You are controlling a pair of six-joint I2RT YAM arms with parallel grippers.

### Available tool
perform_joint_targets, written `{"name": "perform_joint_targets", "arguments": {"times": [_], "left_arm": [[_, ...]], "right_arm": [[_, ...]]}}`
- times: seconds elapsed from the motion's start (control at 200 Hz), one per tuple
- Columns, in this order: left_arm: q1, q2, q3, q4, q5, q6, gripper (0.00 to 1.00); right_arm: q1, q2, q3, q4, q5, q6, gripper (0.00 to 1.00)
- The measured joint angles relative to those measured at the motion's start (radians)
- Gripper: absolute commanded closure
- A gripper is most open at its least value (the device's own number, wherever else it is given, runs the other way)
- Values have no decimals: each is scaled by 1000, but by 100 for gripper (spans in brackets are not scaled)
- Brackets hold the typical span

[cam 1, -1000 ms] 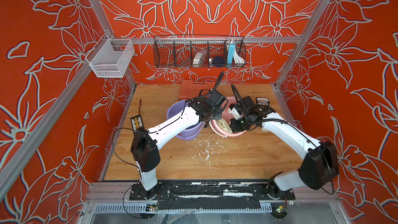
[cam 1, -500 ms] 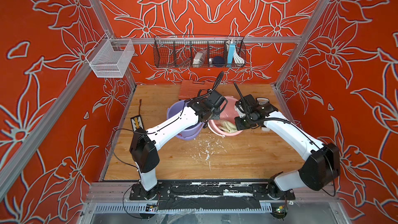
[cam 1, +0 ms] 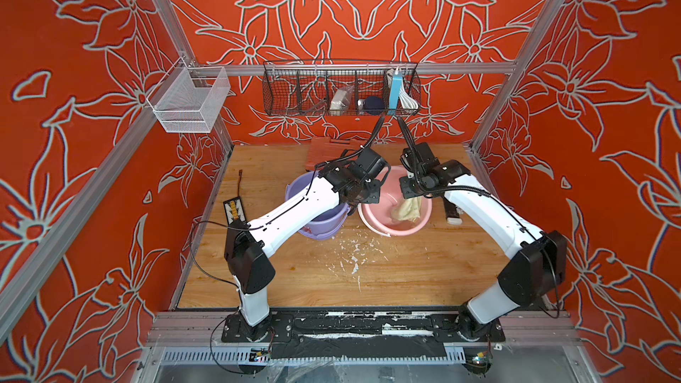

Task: Wipe the inside of the bucket with a cloth
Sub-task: Wipe the dirt from the inside of the bucket.

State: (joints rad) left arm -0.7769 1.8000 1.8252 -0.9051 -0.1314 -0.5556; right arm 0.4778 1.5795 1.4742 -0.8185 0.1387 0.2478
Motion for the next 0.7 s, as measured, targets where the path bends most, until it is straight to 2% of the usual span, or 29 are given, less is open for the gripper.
{"name": "perform_joint_targets", "arguments": {"times": [0.225, 0.455, 0.701], "left_arm": [[0, 71, 52, -61, -5, -13, 100], [-4, 103, 113, -119, -94, -24, 100], [-4, 103, 164, -171, -170, -23, 100]], "right_arm": [[0, -11, -21, 123, -95, -4, 100], [-3, -32, -38, 103, -21, -8, 100], [-35, -250, -223, 65, 70, 1, 100]]}}
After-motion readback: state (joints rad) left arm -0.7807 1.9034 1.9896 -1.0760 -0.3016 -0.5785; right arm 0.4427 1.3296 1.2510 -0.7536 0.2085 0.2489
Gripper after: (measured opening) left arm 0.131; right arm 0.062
